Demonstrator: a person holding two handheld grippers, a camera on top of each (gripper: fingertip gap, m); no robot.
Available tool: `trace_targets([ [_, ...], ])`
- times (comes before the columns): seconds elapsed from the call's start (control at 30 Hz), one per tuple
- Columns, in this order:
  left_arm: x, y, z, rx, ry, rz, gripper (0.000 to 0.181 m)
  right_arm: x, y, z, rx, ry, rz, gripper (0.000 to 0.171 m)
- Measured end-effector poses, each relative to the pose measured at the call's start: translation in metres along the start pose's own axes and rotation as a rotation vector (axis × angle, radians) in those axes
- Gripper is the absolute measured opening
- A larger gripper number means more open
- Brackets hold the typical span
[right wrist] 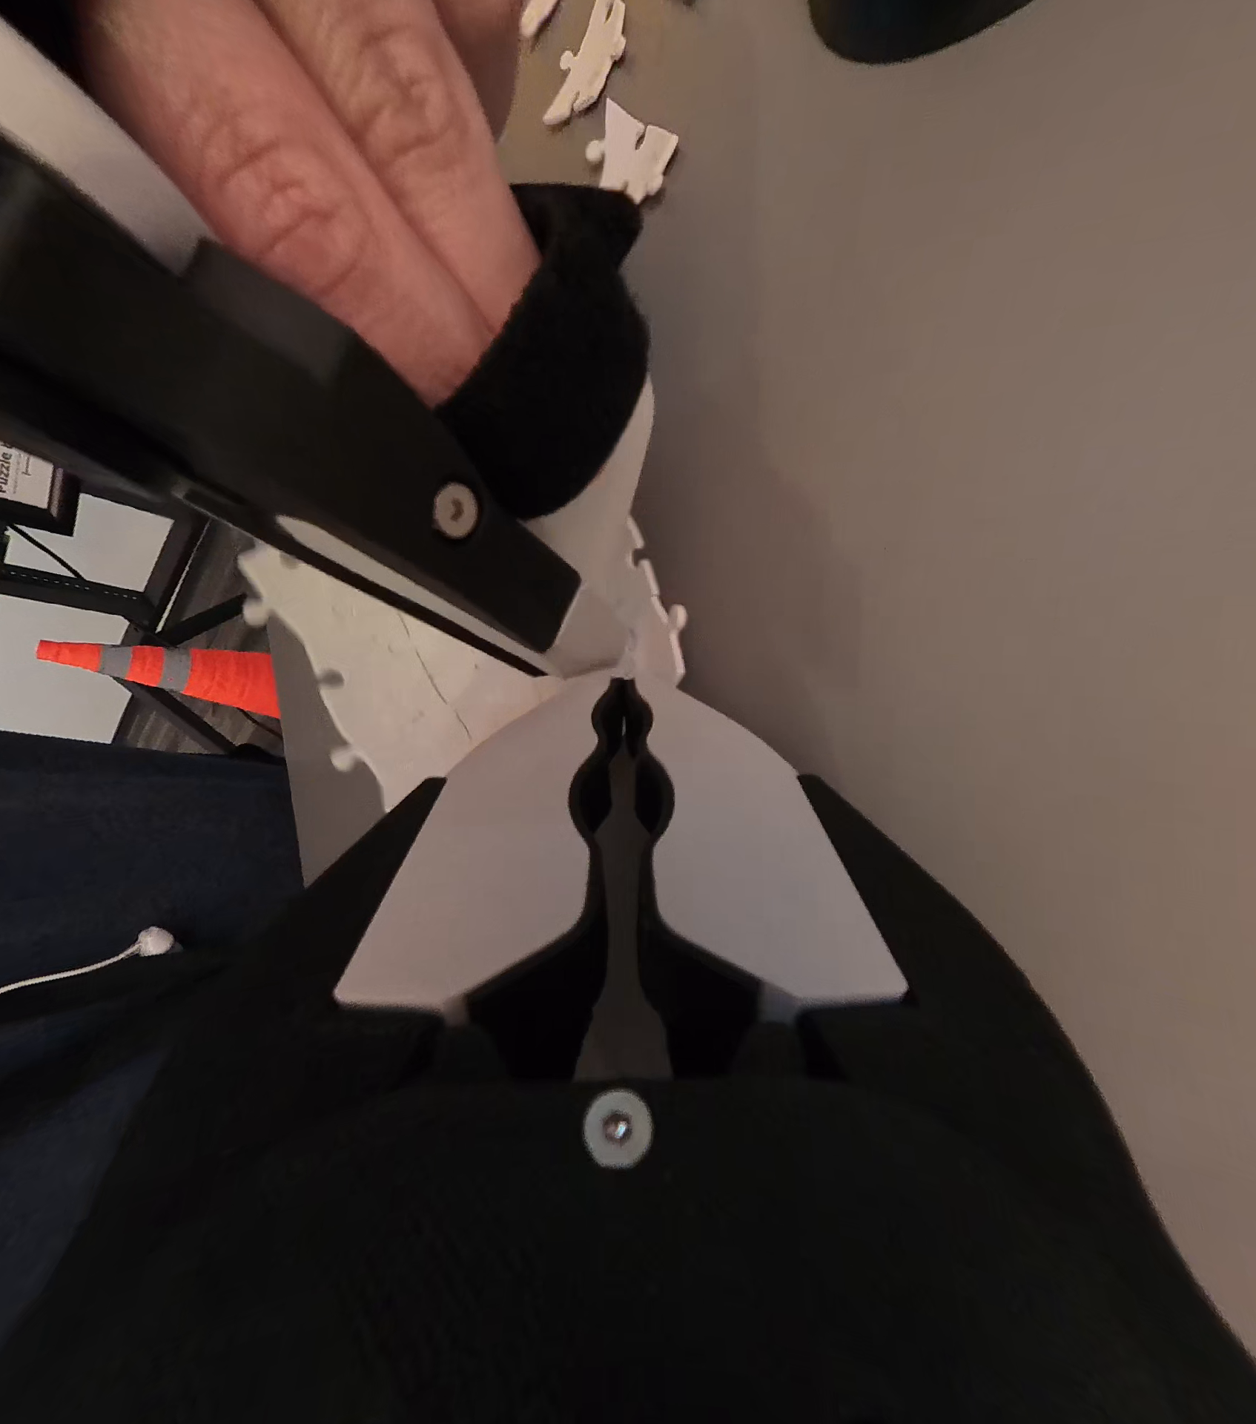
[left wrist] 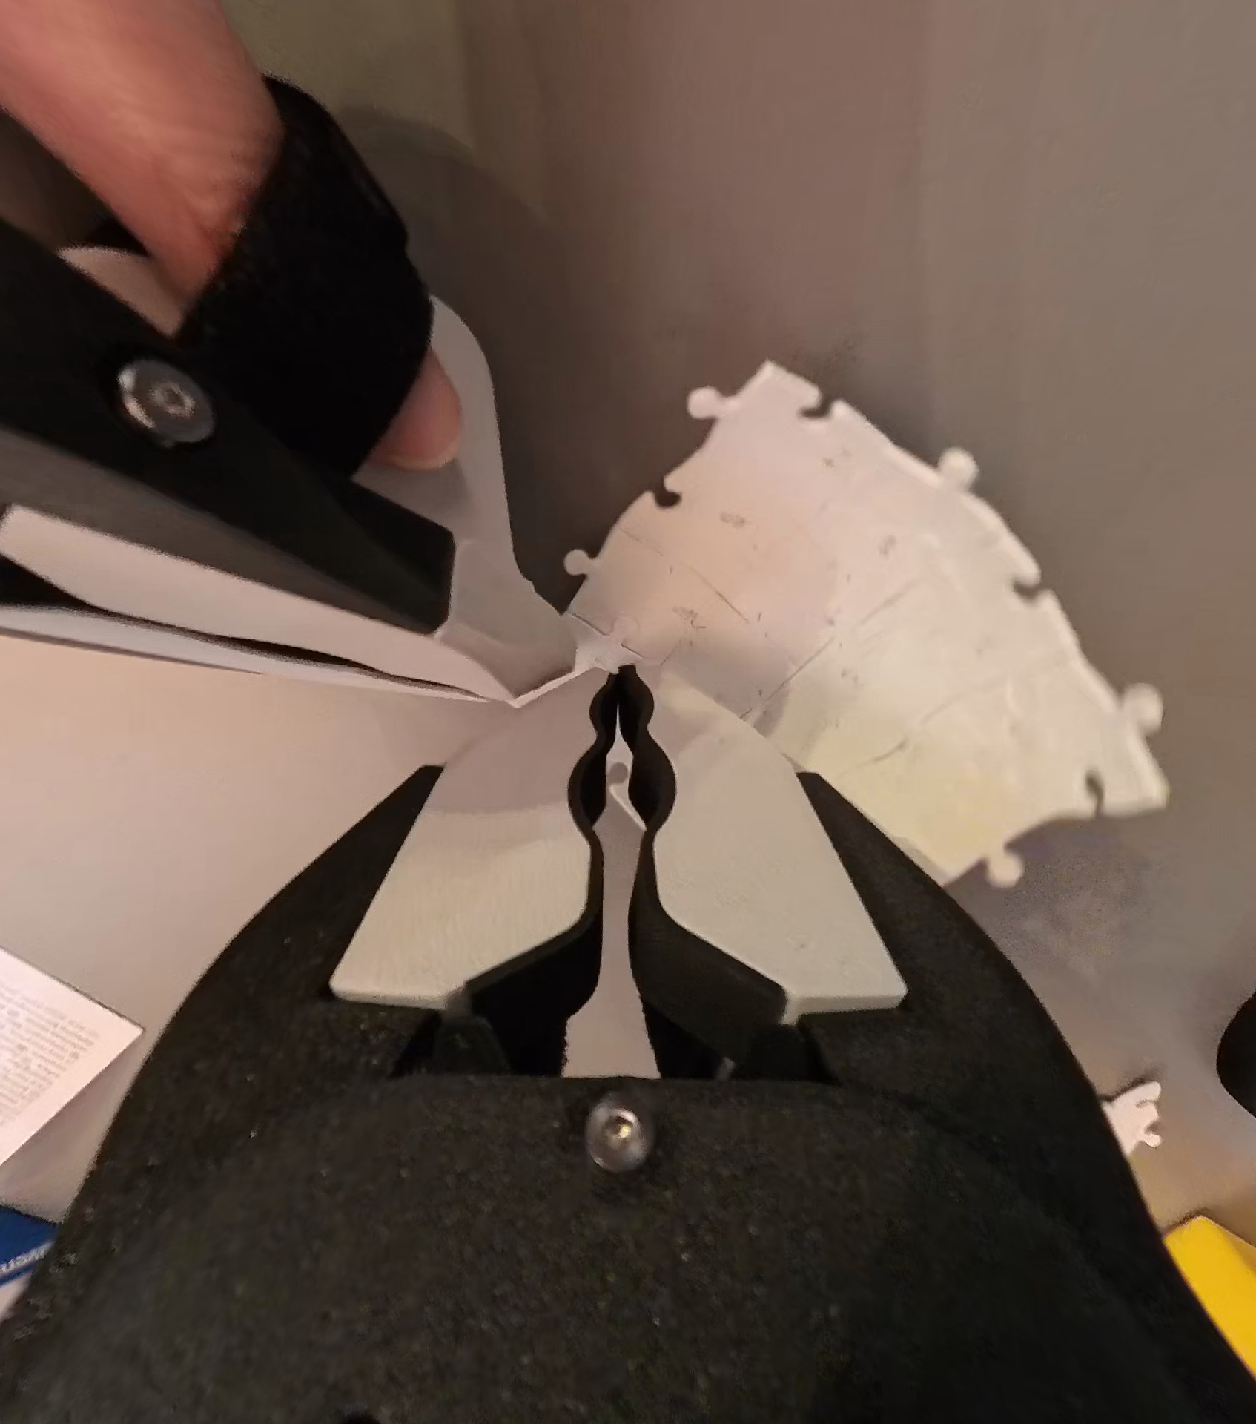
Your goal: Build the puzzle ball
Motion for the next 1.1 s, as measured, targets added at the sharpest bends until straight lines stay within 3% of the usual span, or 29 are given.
trace_targets([
  [0.6, -0.017, 0.02, -0.018, -0.105, 0.124, 0.131, 0.0, 0.003, 0.007, 0.015, -0.04, 0.1, 0.053, 0.001],
  [0.67, -0.021, 0.026, -0.021, -0.13, 0.147, 0.169, 0.0, 0.002, 0.008, 0.018, -0.034, 0.093, 0.063, 0.017],
  [0.83, -0.031, 0.046, -0.033, -0.211, 0.257, 0.308, 0.0, 0.004, -0.003, 0.02, 0.064, 0.098, 0.083, 0.025],
  [1.1, -0.059, 0.048, -0.056, -0.371, 0.559, 0.442, 0.0, 0.006, -0.023, 0.022, 0.272, 0.137, 0.066, 0.021],
])
Point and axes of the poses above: each gripper's, where its closed fingertips meet, y back along the fingers, z out of its top, x = y × z across the jaws, the point moved 6 cm from there along y, back along the fingers
